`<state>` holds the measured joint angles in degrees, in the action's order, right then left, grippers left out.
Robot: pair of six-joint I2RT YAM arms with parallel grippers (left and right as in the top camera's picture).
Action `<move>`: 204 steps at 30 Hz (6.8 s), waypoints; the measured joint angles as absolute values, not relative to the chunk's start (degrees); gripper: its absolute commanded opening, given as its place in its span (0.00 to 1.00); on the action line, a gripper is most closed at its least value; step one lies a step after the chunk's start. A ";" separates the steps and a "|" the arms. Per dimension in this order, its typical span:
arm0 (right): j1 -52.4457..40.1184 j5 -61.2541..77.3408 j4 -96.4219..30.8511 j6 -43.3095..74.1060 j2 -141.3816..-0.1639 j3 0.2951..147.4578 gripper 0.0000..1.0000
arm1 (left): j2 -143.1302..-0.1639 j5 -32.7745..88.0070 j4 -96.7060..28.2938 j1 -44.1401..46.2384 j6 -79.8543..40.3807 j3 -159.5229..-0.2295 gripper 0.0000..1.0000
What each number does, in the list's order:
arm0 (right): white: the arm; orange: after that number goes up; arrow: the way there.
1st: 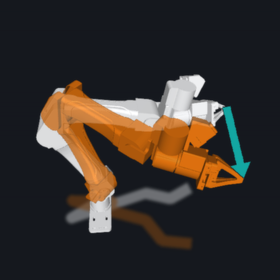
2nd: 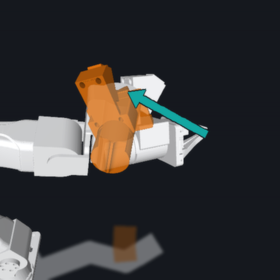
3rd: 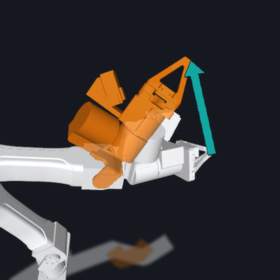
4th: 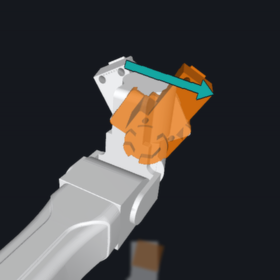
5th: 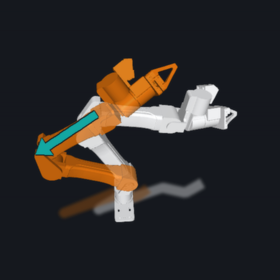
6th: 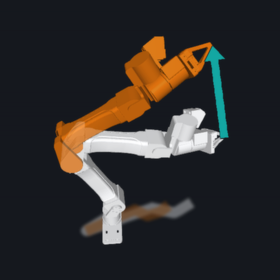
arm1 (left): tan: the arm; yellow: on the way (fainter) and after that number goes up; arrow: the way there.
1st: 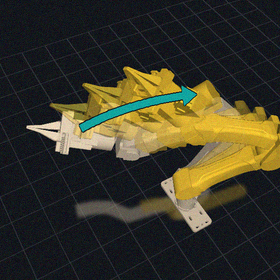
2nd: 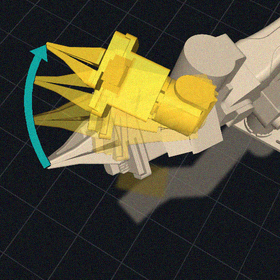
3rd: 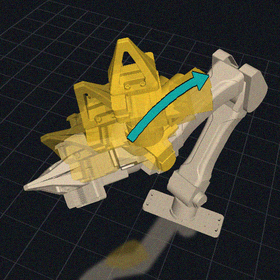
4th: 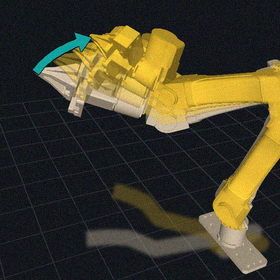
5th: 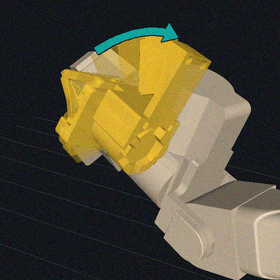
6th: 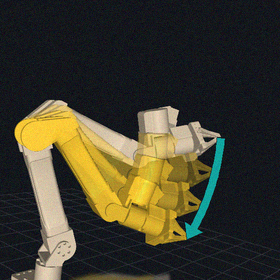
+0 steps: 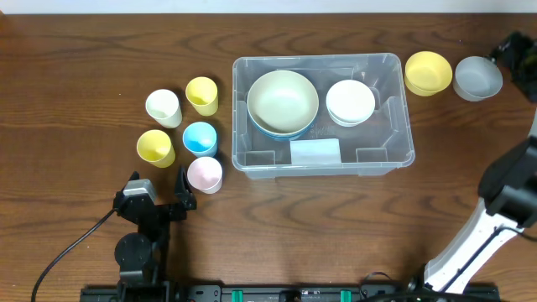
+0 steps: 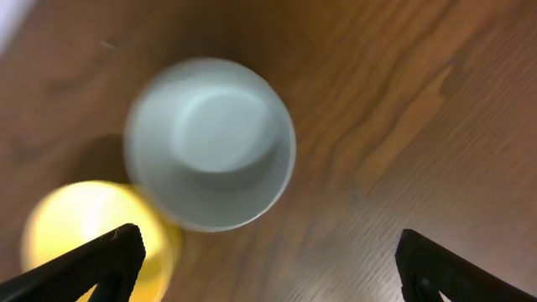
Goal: Pack container
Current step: 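Move the right gripper to the grey bowl and grasp its rim, then carry the grey bowl and stack it onto the white bowl in the bin, then move the right gripper to the yellow bowl and grasp its rim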
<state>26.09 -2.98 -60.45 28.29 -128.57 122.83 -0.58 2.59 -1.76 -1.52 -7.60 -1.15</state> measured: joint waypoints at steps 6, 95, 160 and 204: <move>26.50 -1.02 -60.38 28.36 -134.85 122.78 0.97 | -0.58 2.59 -1.74 -1.52 -7.60 -1.15 0.98; 17.23 14.48 -74.52 20.03 -106.63 138.82 0.01 | -0.58 2.57 -1.74 -1.52 -7.60 -1.15 0.98; -4.40 9.63 -59.13 18.39 -119.46 102.19 0.45 | -0.58 2.59 -1.74 -1.52 -7.60 -1.15 0.98; 16.64 2.39 -60.29 26.50 -138.93 119.81 0.92 | -0.58 2.59 -1.74 -1.52 -7.60 -1.15 0.98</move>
<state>16.64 2.39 -60.29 26.50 -138.93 119.81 -0.58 2.59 -1.74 -1.52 -7.60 -1.15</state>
